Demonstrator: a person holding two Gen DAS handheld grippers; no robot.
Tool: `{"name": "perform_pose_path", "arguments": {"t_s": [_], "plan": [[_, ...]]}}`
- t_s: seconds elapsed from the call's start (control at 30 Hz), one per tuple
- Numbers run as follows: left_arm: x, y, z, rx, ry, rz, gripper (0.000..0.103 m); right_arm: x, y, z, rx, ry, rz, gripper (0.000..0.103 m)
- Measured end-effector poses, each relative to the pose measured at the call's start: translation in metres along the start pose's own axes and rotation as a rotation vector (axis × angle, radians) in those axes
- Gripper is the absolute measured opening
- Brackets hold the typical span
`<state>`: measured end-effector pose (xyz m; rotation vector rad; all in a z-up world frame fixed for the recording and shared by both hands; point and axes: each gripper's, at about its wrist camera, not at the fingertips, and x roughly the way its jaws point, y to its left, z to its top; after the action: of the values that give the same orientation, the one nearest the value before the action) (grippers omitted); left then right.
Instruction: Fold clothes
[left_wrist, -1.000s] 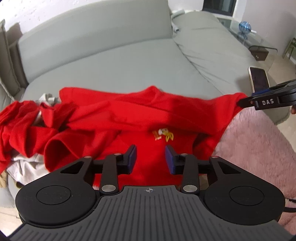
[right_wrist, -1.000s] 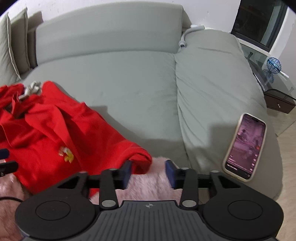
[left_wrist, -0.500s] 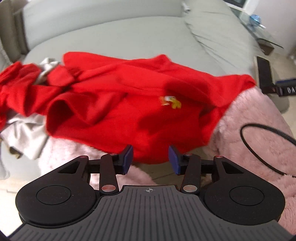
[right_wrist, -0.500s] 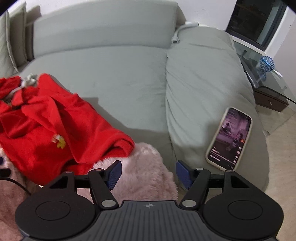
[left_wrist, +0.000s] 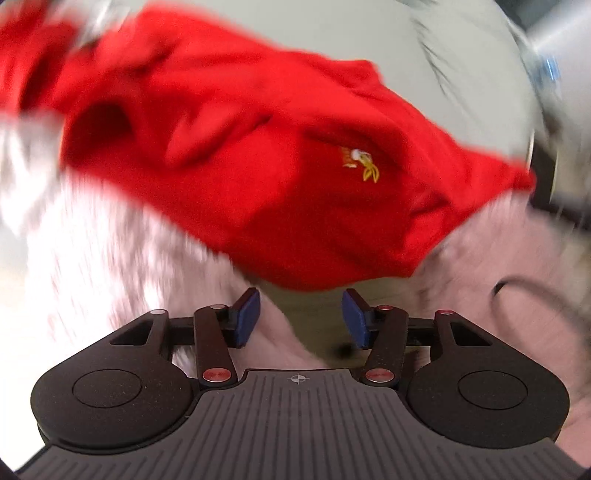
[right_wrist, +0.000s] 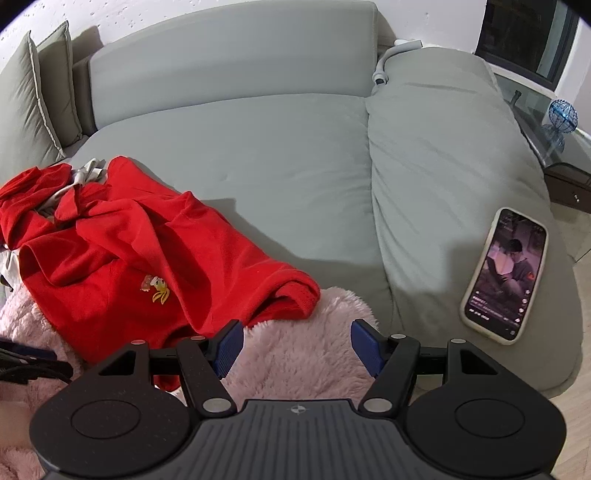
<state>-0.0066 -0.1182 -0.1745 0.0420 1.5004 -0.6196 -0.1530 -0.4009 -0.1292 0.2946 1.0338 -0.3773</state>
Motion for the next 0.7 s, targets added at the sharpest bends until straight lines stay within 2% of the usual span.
{"name": "perform_pose_path", "arguments": {"t_s": [0.13, 0.2, 0.27, 0.3, 0.37, 0.47, 0.6, 0.7], "plan": [[0.005, -0.003, 0.013, -0.129, -0.01, 0.07, 0.058, 0.0, 0.009, 0.002, -0.02, -0.008, 0.017, 0.065], [-0.002, 0.004, 0.021, -0.229, -0.072, 0.108, 0.058, -0.002, 0.011, 0.003, -0.029, -0.023, 0.023, 0.065], [-0.007, 0.008, 0.024, -0.23, -0.108, 0.145, 0.058, -0.004, 0.012, 0.003, -0.035, -0.035, 0.029, 0.065], [-0.007, 0.012, 0.025, -0.231, -0.1, 0.151, 0.058, -0.004, 0.012, 0.003, -0.034, -0.036, 0.029, 0.065], [-0.005, 0.018, 0.024, -0.255, -0.078, 0.128, 0.056, -0.002, 0.01, 0.003, -0.03, -0.034, 0.027, 0.065], [-0.002, 0.016, 0.021, -0.259, -0.098, 0.133, 0.057, 0.0, 0.009, 0.002, -0.019, -0.031, 0.028, 0.065], [0.007, 0.005, 0.022, -0.242, -0.073, 0.136, 0.059, -0.001, 0.01, 0.001, -0.022, -0.029, 0.03, 0.065], [0.014, 0.003, 0.025, -0.253, -0.091, 0.191, 0.054, -0.003, 0.009, 0.0, -0.022, -0.033, 0.026, 0.065]]}}
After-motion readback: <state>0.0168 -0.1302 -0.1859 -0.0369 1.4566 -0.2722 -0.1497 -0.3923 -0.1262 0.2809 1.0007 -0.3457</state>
